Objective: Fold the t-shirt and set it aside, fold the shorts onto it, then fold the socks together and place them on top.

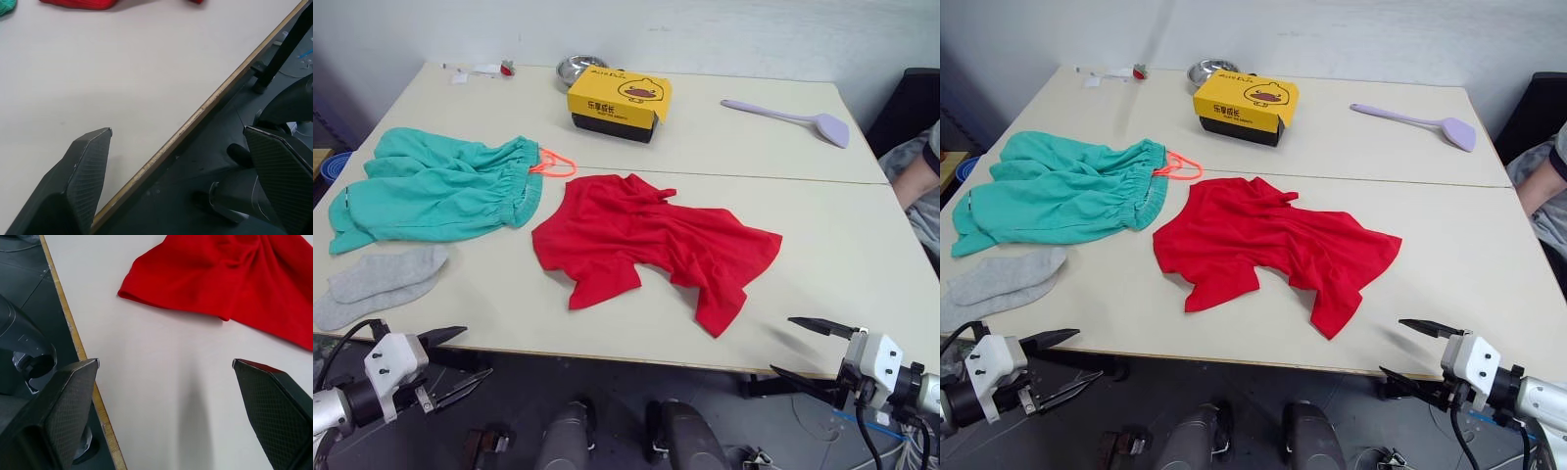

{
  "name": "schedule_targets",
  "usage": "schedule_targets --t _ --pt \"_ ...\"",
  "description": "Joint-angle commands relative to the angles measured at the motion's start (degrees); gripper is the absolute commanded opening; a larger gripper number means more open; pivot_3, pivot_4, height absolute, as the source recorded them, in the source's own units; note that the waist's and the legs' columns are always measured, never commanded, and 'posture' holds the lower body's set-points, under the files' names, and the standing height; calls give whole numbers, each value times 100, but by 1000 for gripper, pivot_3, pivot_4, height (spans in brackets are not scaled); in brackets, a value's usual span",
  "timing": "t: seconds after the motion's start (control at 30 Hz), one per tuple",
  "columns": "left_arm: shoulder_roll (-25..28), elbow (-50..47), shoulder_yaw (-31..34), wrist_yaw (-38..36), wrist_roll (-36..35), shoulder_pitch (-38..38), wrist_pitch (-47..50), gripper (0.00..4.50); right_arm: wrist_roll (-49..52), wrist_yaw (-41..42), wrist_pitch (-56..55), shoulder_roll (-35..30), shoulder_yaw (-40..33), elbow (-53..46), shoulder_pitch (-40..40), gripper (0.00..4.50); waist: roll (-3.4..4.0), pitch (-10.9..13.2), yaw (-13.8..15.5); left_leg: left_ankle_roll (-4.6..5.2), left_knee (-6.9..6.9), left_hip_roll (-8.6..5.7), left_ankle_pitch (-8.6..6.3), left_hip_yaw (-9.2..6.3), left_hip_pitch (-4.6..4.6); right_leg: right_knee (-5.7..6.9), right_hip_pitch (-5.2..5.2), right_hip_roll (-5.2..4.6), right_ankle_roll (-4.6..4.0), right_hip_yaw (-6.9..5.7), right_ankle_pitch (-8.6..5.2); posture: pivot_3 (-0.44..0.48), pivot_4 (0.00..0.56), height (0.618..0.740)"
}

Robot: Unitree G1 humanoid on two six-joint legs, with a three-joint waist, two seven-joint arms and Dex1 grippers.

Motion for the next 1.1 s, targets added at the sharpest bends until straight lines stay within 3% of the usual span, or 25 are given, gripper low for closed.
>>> schedule_targets --t 0.03,0.47,0.6,0.87,0.9,1.0,1.1 --pt "21 -150 65 11 -106 -15 21 4500 65 -30 13 39 -56 -135 43 4460 0 0 0 0 0 0 0 0 0 1 0 0 0 0 0 0 150 740" --pt "11 -358 51 55 -233 -93 302 4500 185 -266 391 45 -180 -449 121 4460 2 -1 -1 1 13 1 0 0 0 18 -2 0 -2 3 -1 0 150 740" --pt "34 -341 25 48 -229 -205 365 4500 173 -451 443 143 -194 -500 79 4460 7 -2 -4 5 22 -8 2 -60 12 8 51 -10 1 -61 -3 0 150 740" --pt "22 -272 -88 41 -180 -360 384 4500 49 -582 577 158 -208 -589 231 4460 13 -6 9 -2 -2 -4 -7 -51 45 -17 78 -7 -15 -46 -12 0 150 740" --pt "19 -265 -104 41 -175 -373 382 4500 44 -588 579 153 -209 -596 251 4460 0 -14 20 -2 -5 -3 -6 -44 51 -19 69 -6 -16 -40 -12 0 150 740" --pt "26 -230 -136 23 -170 -420 380 4500 97 -593 582 160 -231 -639 273 4460 -10 -29 91 -28 -2 71 -45 155 72 -2 -53 64 -114 146 -47 0 150 740" --pt "44 -190 -145 3 -168 -473 390 4500 123 -573 537 178 -239 -644 312 4460 -13 -38 -9 -15 13 84 -67 171 81 1 -10 91 -110 177 -40 0 150 740"
